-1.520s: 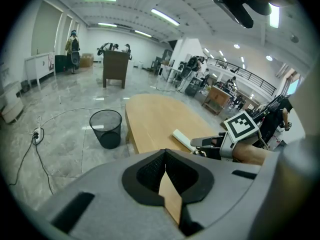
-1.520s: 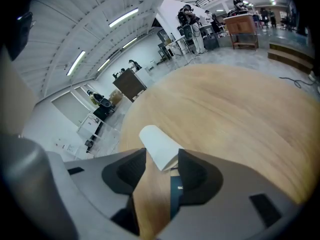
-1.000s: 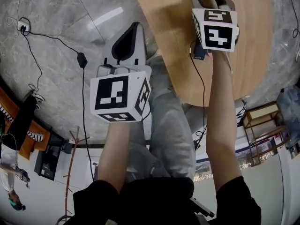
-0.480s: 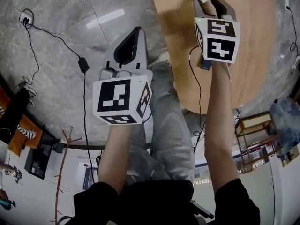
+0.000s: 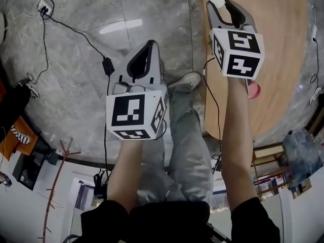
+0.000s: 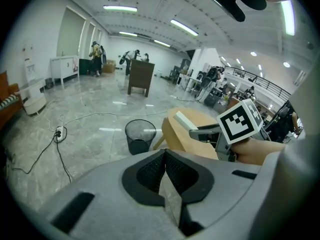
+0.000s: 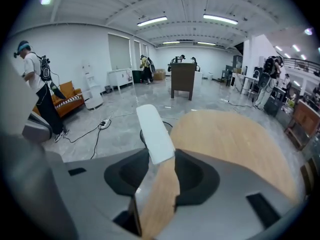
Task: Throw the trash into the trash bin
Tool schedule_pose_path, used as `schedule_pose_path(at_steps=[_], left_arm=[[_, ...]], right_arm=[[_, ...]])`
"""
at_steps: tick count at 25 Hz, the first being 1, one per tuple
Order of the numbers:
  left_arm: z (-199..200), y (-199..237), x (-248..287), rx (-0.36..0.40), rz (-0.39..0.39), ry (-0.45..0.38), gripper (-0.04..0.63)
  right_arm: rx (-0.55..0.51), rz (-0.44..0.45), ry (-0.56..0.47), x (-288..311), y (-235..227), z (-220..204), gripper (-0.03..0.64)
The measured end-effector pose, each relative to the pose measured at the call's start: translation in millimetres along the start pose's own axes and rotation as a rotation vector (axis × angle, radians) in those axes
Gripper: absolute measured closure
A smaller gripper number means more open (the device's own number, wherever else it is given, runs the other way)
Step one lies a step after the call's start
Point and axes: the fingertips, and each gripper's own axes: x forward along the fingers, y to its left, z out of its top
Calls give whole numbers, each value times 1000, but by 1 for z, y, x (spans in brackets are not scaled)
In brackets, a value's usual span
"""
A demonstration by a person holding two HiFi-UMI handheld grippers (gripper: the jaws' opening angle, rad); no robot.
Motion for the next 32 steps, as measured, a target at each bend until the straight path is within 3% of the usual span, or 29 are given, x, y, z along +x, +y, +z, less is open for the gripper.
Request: schedule_pose_path(at_steps=[11,20,25,32], left_arm=[[82,104,9,-8,85,-131,588],[151,145,67,59,74,-214,588],[170,160,102,71,91,-231,588],[186,167,122,88,91,-229,588]], right_arm=[[-50,56,-37,68,57,69,458],[-51,52,-43,131,58,112,457],[-44,51,-52,160,47,120,457],[73,63,-79,182,31,127,402]])
